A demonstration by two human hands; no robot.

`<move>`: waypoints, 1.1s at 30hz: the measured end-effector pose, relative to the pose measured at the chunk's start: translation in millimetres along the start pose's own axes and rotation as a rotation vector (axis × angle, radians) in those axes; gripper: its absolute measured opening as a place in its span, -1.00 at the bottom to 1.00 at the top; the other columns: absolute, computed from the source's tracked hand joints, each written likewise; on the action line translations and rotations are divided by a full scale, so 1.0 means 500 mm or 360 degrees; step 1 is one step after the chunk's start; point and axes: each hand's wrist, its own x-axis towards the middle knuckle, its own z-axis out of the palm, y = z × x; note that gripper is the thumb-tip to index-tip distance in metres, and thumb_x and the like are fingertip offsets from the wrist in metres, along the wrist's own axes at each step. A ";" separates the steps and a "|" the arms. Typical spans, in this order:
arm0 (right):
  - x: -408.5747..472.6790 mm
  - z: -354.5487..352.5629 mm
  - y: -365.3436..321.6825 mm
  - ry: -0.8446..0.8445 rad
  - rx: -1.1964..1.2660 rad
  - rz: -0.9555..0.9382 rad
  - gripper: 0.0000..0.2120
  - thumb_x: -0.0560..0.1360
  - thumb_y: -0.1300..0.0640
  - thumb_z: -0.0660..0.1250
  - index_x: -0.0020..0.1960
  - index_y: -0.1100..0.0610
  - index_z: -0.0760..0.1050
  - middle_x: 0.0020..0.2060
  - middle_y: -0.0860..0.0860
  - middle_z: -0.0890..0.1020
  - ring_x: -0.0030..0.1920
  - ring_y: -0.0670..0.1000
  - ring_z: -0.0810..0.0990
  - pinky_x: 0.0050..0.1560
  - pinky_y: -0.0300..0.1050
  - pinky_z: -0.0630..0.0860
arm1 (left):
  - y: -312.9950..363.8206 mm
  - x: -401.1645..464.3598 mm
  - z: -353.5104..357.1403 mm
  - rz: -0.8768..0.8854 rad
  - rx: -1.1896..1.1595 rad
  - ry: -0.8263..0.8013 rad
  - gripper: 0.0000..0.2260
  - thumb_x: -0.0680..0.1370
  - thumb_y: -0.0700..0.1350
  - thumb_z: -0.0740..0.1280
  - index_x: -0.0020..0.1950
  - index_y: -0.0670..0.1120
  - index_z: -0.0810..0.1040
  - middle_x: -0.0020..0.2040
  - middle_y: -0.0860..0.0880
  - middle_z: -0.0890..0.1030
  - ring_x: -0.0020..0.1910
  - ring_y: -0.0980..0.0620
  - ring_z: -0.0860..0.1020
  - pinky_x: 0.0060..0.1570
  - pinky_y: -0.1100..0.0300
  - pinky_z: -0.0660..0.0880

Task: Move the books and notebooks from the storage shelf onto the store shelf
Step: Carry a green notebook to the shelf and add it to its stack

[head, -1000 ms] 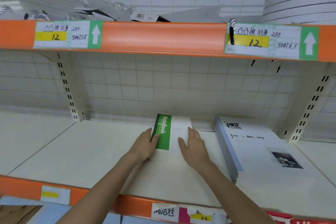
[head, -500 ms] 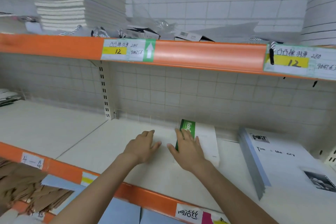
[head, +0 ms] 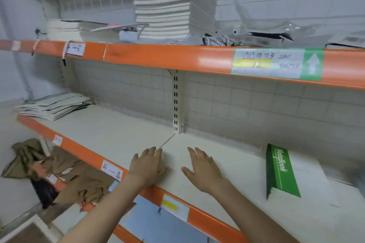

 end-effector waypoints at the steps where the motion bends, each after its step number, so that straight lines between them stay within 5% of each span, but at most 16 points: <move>1: 0.020 0.006 -0.023 -0.0008 0.0001 -0.0013 -0.33 0.59 -0.18 0.07 0.56 0.07 -0.09 0.53 0.11 0.06 0.51 0.13 0.07 0.48 0.07 0.04 | -0.031 0.006 -0.002 -0.0016 -0.0001 -0.0006 -0.40 0.59 0.21 0.07 0.54 -0.04 0.03 0.54 -0.05 0.09 0.51 -0.03 0.11 0.41 -0.06 0.14; 15: 0.280 0.094 -0.381 -0.0075 0.0024 -0.0291 -0.34 0.60 -0.16 0.07 0.56 0.02 -0.15 0.55 0.10 -0.02 0.52 0.12 0.04 0.47 0.10 0.07 | -0.437 0.052 -0.019 -0.0200 0.0065 0.0018 -0.37 0.57 0.22 0.12 0.53 -0.05 0.05 0.51 -0.05 0.17 0.45 -0.07 0.21 0.37 -0.05 0.23; 33: 0.479 0.177 -0.587 -0.0148 0.0019 -0.0589 -0.38 0.61 -0.14 0.06 0.56 0.03 -0.07 0.53 0.09 0.04 0.50 0.13 0.12 0.42 0.10 0.17 | -0.660 0.094 0.035 -0.0451 -0.0066 0.0062 -0.41 0.58 0.22 0.09 0.52 -0.04 0.10 0.50 -0.04 0.19 0.47 -0.05 0.21 0.38 -0.08 0.17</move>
